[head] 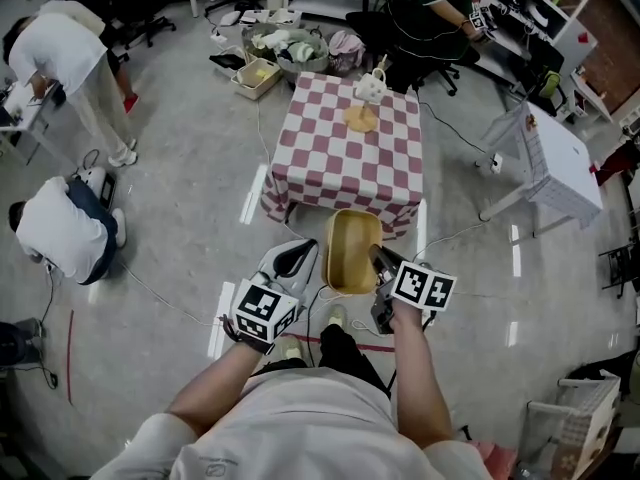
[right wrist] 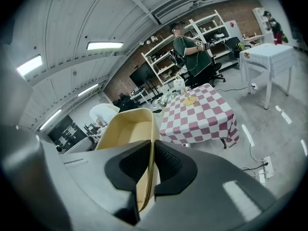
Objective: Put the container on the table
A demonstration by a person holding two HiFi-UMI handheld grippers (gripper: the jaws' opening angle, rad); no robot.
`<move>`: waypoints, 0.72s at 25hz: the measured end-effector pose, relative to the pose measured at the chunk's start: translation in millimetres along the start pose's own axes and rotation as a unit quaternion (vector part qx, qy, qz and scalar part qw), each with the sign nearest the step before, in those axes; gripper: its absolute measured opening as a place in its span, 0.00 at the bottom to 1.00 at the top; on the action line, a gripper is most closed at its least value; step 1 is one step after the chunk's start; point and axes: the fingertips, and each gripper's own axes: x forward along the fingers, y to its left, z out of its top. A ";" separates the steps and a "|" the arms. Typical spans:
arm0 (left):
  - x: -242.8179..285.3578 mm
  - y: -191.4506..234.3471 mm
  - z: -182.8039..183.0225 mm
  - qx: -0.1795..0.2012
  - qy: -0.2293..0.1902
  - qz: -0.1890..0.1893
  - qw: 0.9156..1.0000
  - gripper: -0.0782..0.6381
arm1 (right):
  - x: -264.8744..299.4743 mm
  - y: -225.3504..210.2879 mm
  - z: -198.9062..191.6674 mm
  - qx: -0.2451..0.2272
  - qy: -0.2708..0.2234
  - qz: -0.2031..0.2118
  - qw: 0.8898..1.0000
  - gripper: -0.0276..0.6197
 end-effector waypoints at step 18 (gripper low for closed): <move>116.8 82.2 0.3 -0.018 0.017 0.070 0.997 0.12 | 135.3 -64.4 90.3 0.022 0.052 0.037 0.998 0.09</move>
